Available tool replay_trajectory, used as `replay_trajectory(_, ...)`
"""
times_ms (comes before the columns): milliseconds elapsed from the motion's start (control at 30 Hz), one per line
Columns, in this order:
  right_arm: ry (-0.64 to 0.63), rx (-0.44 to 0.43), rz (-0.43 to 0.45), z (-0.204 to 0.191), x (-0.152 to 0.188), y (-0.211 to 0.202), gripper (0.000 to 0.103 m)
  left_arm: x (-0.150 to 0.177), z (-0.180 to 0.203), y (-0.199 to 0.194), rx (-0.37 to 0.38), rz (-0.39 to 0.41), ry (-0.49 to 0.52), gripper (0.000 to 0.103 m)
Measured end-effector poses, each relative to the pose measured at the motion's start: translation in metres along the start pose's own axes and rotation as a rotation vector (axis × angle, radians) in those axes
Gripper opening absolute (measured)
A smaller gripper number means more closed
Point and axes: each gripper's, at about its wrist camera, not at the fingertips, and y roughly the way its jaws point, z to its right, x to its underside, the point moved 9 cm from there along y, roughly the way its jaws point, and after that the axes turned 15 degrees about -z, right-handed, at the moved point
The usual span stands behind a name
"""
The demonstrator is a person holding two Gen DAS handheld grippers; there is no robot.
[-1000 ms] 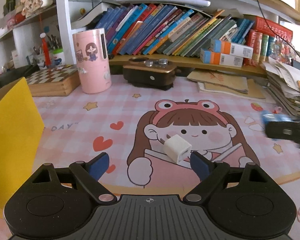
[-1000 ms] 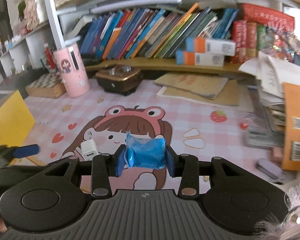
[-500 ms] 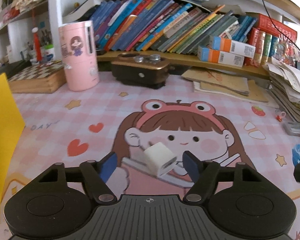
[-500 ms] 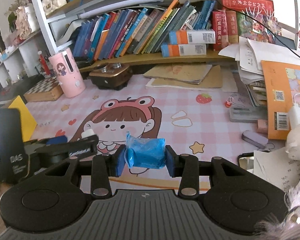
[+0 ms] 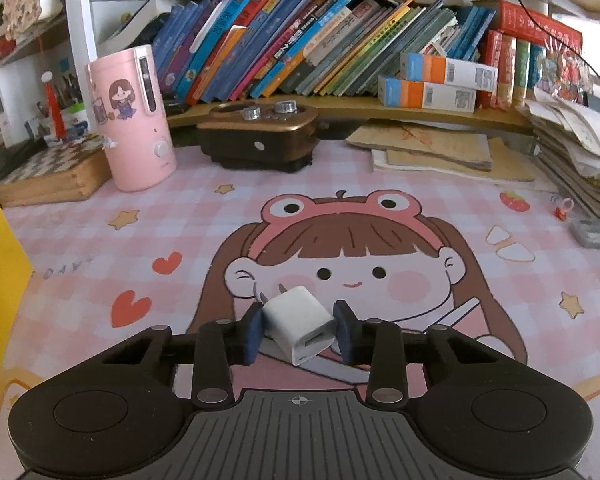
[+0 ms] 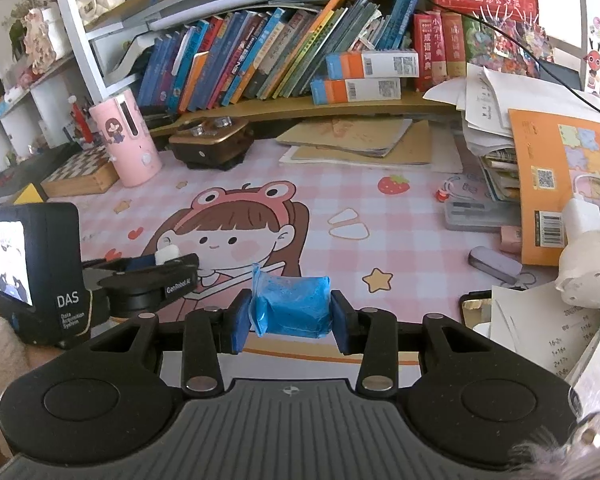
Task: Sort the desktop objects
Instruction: 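Grasp the blue wrapped item with the right tool while the left tool grasps the white cube, then lift both held items and carry them toward the yellow box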
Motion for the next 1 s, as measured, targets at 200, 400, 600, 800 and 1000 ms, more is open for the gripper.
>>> replay_trajectory(200,-0.017,0.002,-0.027,-0.006,0.003,0.006,0.037,0.001,-0.012,-0.027,0.039,0.032,-0.014,0.035)
replay_trajectory(400,-0.077,-0.026,-0.032,-0.026,0.004,0.005,0.038,0.011,-0.033,-0.077,0.105,0.080,-0.066,0.035)
replay_trajectory(600,-0.151,-0.067,-0.035,-0.052,0.006,0.000,0.038,0.035,-0.052,-0.121,0.157,0.098,-0.111,0.035)
replay_trajectory(800,-0.202,-0.083,-0.031,-0.075,0.011,-0.012,0.038,0.062,-0.072,-0.152,0.186,0.094,-0.144,0.035)
replay_trajectory(1000,-0.226,-0.097,-0.035,-0.100,0.026,-0.023,0.038,0.083,-0.084,-0.162,0.199,0.069,-0.140,0.035)
